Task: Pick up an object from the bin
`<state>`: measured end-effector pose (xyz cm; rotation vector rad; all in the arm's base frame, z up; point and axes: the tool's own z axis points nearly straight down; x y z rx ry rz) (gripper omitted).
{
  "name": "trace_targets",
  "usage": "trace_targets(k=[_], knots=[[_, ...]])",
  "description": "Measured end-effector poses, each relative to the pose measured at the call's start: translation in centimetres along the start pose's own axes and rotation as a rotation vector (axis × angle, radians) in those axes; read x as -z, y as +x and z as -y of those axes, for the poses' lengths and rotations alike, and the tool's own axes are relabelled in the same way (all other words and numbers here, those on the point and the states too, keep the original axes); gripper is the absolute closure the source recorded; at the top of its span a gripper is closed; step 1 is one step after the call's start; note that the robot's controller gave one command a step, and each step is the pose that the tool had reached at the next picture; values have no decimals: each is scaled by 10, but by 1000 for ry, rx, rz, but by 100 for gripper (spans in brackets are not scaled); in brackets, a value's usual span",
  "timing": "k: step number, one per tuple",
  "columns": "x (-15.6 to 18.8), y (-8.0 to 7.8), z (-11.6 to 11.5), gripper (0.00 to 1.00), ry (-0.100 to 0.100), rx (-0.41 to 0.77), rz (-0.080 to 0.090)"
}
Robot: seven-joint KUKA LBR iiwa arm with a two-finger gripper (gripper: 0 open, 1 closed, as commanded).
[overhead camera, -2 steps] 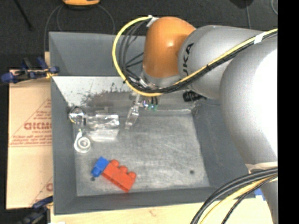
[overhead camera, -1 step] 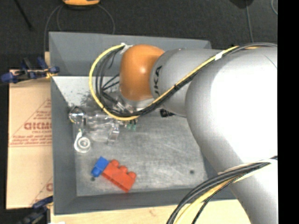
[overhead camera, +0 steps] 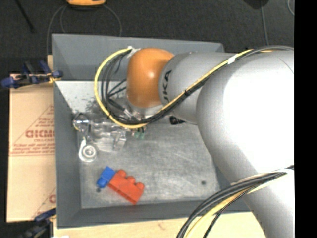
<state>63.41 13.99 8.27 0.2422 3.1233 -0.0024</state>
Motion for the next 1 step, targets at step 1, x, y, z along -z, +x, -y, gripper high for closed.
trace_targets(k=[1], knots=[[180, -21, -8, 100, -1, 38, 1]])
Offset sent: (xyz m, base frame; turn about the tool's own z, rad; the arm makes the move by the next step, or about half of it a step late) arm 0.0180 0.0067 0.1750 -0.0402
